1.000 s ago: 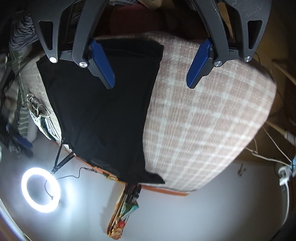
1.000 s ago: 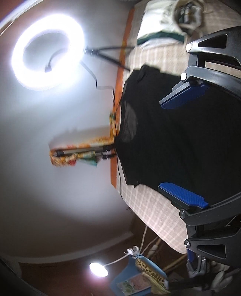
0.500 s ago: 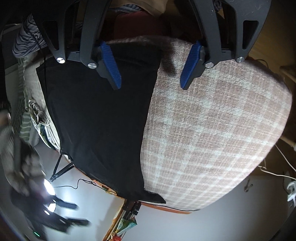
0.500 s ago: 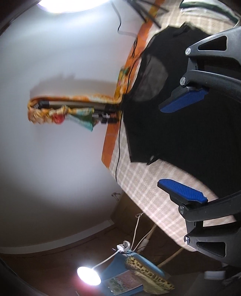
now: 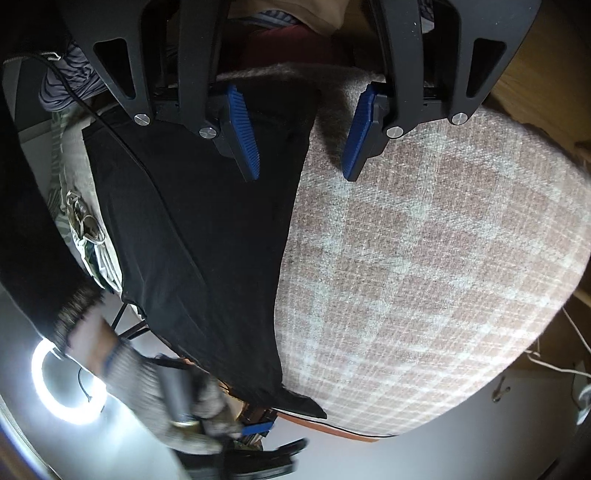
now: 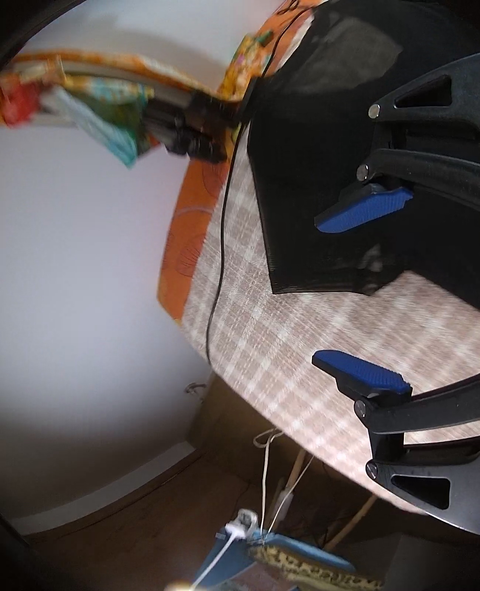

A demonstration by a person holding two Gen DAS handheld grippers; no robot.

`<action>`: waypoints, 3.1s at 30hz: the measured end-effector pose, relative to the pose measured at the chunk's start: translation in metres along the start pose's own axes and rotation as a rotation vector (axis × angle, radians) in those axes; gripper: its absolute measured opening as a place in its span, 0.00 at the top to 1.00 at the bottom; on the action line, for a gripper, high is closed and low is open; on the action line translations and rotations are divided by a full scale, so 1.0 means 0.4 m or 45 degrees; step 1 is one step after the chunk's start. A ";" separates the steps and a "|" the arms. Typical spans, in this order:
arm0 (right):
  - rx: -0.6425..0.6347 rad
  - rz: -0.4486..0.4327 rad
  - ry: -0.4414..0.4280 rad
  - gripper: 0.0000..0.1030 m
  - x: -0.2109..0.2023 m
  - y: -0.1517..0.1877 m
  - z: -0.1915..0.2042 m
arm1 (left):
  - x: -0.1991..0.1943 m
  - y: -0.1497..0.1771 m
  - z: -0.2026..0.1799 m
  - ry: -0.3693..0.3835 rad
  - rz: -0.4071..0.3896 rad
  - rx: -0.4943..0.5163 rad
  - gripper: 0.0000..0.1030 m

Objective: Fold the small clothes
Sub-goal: 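Move left gripper to the shirt's hem edge while right gripper reaches its shoulder, then close left gripper on the hem edge while right gripper closes on the shoulder, then fold the gripped side over toward the shirt's middle with both grippers, then open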

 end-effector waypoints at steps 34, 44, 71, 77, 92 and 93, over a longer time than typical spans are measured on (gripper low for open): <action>-0.040 0.028 0.280 1.00 0.121 -0.069 -0.092 | 0.014 0.012 -0.058 0.112 0.000 0.073 0.98; 0.039 -0.056 0.317 1.00 -0.038 -0.049 -0.209 | 0.001 0.018 -0.132 0.165 -0.033 0.173 0.98; 0.225 -0.006 0.488 0.99 -0.101 0.171 -0.523 | 0.126 0.086 -0.350 0.229 0.172 0.457 0.99; 0.212 0.018 0.533 0.95 -0.075 0.179 -0.542 | 0.141 0.098 -0.355 0.306 0.244 0.438 0.75; 0.199 -0.095 0.590 0.67 -0.317 0.245 -0.539 | -0.008 0.119 -0.277 0.495 0.173 0.400 0.63; 0.189 -0.102 0.579 0.67 -0.345 0.261 -0.523 | -0.014 0.121 -0.267 0.487 0.162 0.399 0.63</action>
Point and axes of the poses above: each gripper's, at about its wrist camera, not at the fingertips, and x roughly the way its jaws point, z to its left, y to its underside, the point moved 1 cm from there along x, roughly the way its jaws point, and after that the axes turned 9 degrees about -x, right-handed, at the moved point
